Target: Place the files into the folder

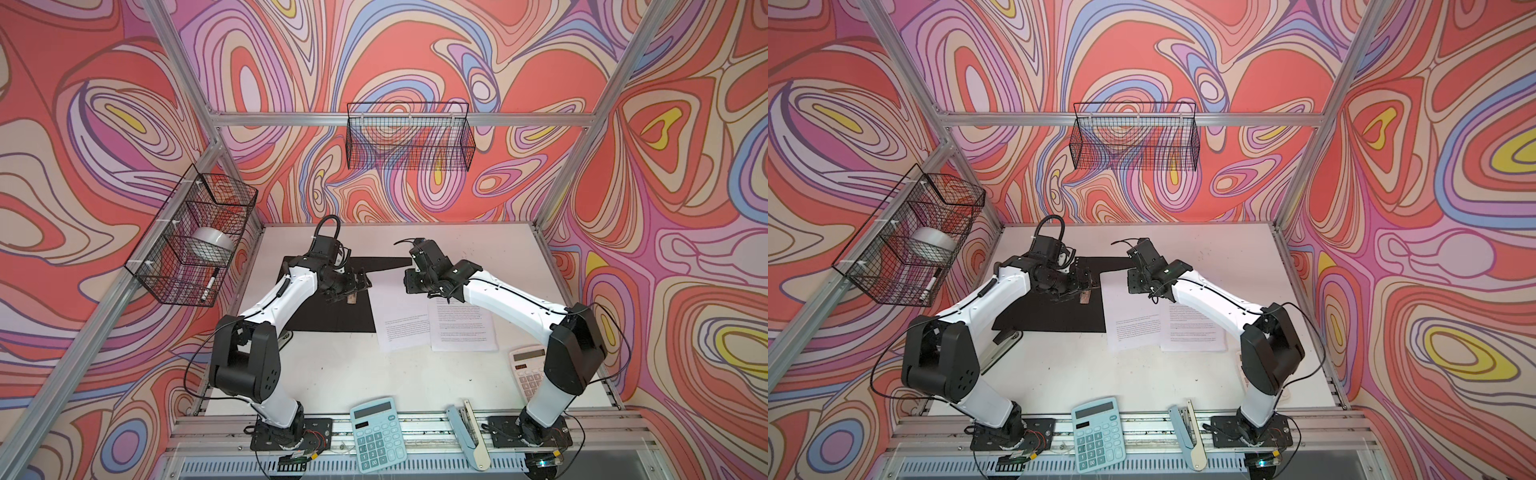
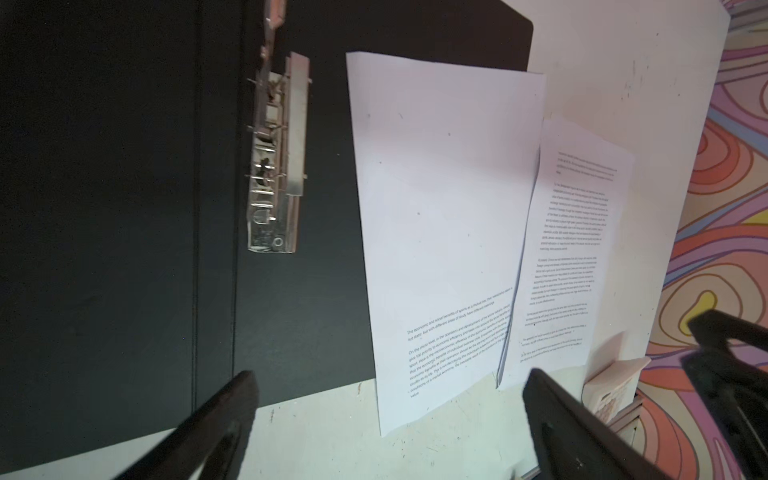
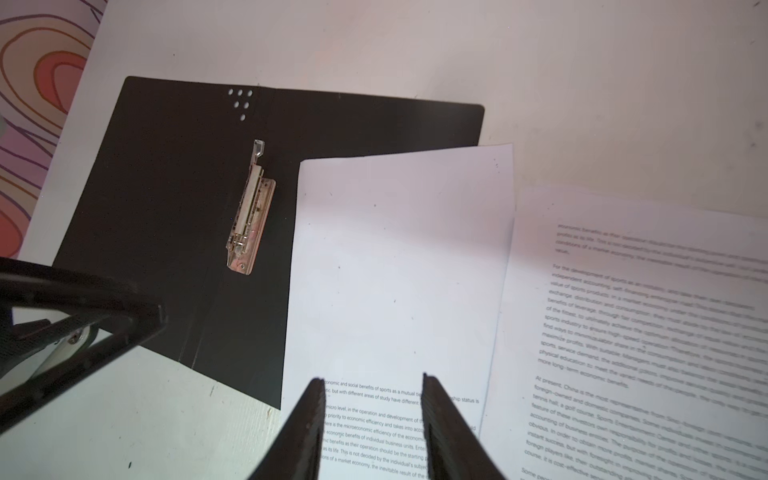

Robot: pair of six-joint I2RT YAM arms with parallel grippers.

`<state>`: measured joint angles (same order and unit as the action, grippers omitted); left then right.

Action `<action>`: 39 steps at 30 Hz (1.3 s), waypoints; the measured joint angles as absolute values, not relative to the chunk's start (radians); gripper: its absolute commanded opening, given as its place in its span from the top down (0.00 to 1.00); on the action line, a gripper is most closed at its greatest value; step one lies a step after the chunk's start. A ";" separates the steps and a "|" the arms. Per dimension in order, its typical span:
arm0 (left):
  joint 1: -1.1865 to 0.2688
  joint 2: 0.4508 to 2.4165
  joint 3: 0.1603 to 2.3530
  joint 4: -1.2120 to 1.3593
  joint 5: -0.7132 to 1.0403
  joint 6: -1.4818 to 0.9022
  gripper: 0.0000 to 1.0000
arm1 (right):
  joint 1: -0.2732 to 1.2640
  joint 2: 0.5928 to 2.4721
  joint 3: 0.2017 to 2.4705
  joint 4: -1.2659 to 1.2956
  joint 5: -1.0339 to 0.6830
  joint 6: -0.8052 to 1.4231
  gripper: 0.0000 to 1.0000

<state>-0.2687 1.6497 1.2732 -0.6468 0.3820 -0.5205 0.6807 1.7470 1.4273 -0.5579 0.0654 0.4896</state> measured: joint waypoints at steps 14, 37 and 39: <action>-0.341 1.863 1.378 -0.709 0.306 -0.528 0.00 | 0.625 1.908 1.429 -0.493 -0.125 0.494 0.58; -0.398 2.089 1.584 -0.833 0.303 -0.529 0.00 | 0.588 2.016 1.458 -0.517 -0.127 0.500 0.57; -0.401 2.105 1.594 -0.837 0.308 -0.530 0.00 | 0.588 2.024 1.458 -0.525 -0.123 0.501 0.57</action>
